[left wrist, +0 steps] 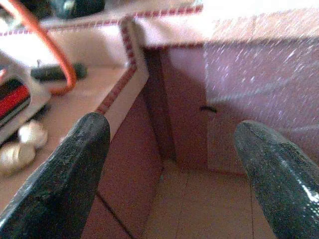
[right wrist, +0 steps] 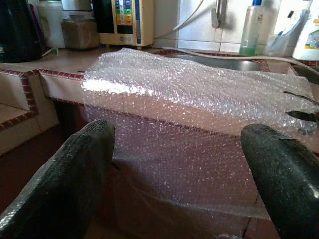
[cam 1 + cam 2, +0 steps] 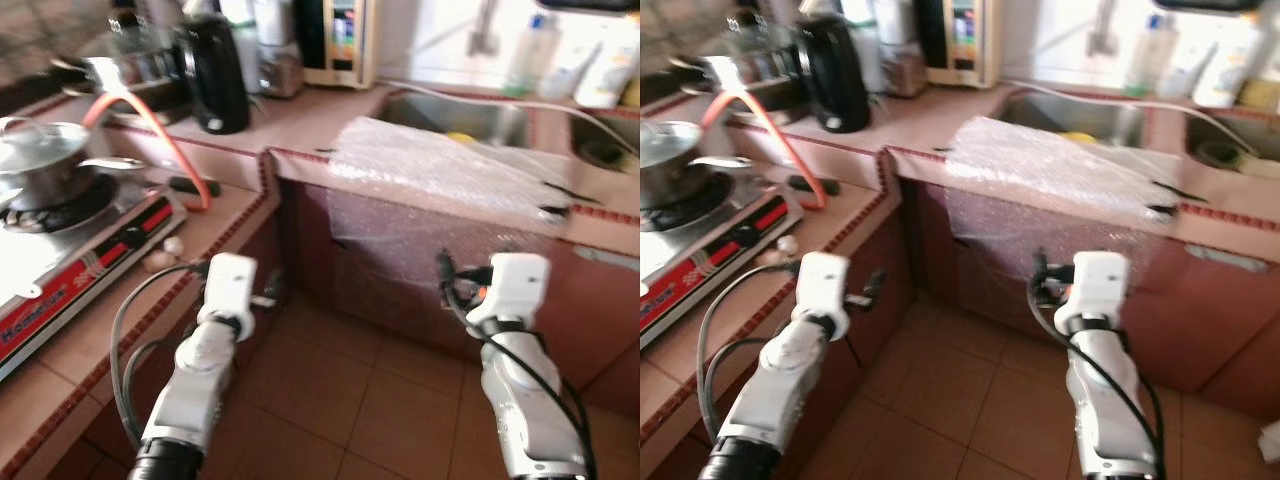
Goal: Kitchen organization
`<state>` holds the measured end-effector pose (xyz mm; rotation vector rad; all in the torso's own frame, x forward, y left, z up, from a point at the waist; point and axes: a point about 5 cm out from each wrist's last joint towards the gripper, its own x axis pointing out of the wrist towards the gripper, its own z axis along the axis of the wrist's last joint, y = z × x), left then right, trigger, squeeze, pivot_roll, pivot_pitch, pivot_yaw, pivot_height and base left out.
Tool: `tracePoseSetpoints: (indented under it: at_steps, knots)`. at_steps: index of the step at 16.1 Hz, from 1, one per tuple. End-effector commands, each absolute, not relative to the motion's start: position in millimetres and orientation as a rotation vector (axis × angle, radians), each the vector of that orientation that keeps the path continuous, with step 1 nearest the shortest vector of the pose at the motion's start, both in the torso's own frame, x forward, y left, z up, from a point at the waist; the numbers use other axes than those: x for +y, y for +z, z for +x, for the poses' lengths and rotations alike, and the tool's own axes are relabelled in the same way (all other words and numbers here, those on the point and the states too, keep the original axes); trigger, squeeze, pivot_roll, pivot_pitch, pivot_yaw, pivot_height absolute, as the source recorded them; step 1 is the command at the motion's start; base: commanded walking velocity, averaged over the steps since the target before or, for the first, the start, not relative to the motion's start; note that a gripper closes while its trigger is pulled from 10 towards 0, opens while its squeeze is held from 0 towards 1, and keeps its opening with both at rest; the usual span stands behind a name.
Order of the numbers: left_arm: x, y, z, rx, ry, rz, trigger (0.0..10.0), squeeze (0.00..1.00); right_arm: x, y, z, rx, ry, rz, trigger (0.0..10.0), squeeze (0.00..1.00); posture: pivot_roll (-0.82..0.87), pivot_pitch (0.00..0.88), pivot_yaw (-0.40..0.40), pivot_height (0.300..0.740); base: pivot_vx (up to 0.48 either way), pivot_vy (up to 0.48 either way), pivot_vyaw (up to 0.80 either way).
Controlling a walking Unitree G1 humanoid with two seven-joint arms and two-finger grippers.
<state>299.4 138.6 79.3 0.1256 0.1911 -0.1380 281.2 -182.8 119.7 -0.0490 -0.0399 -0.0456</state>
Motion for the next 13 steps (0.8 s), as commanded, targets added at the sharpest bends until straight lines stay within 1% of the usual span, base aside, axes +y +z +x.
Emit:
tracePoseSetpoints:
  at_steps: [1,3,4,5,6,7,9,10,12,13]
  knots:
    - [139.6,77.8,300.5,0.191,-0.132,0.125,10.0,0.0,-183.5,119.2,283.3,-0.039,-0.045,-0.055,10.0,0.0,-0.15,0.008,0.062,0.74,0.0,0.0,0.0]
    - [146.3,45.4,293.6,0.324,-0.131,0.021,10.0,0.0,-181.4,93.3,287.0,0.056,-0.054,0.021,10.0,0.0,-0.15,0.0,0.072,0.74,0.0,0.0,0.0]
    - [147.8,37.1,291.5,0.352,-0.128,0.032,10.0,0.0,-180.3,84.8,288.0,0.088,-0.052,0.031,10.0,0.0,-0.15,0.0,0.072,0.74,0.0,0.0,0.0]
    - [151.6,19.2,285.2,0.412,-0.123,0.074,10.0,0.0,-177.8,67.1,288.8,0.152,-0.043,0.039,10.0,0.0,-0.15,0.0,0.072,0.74,0.0,0.0,0.0]
    - [156.8,-4.6,273.6,0.526,-0.114,0.05,10.0,0.0,-172.1,44.5,288.4,0.245,-0.005,0.043,10.0,0.0,-0.14,0.0,0.068,0.74,0.0,0.0,0.0]
    - [164.6,-32.7,251.4,0.662,-0.144,0.101,10.0,0.0,-165.2,8.9,281.3,0.412,0.037,0.014,10.0,0.0,-0.14,0.0,0.058,0.74,0.0,0.0,0.0]
    - [168.4,-49.8,232.3,0.758,-0.176,0.076,10.0,0.0,-164.2,-11.9,271.4,0.519,0.066,-0.043,10.0,0.0,-0.12,0.0,0.044,0.74,0.0,0.0,0.0]
    - [169.3,-59.1,220.7,0.809,-0.21,0.085,10.0,0.0,-162.7,-25.8,261.9,0.599,0.107,-0.075,10.0,0.0,-0.1,0.0,0.035,0.74,0.0,0.0,0.0]
    - [179.2,-74.9,197.9,0.924,-0.163,0.084,10.0,0.0,-166.5,-44.5,244.1,0.707,0.143,-0.148,10.0,0.0,-0.08,0.0,0.027,0.74,0.0,0.0,0.0]
    - [185.2,-81.1,187.2,0.979,-0.089,0.014,10.0,0.0,-170.3,-52.1,234.9,0.756,0.15,-0.155,10.0,0.0,-0.07,0.0,0.023,0.74,0.0,0.0,0.0]
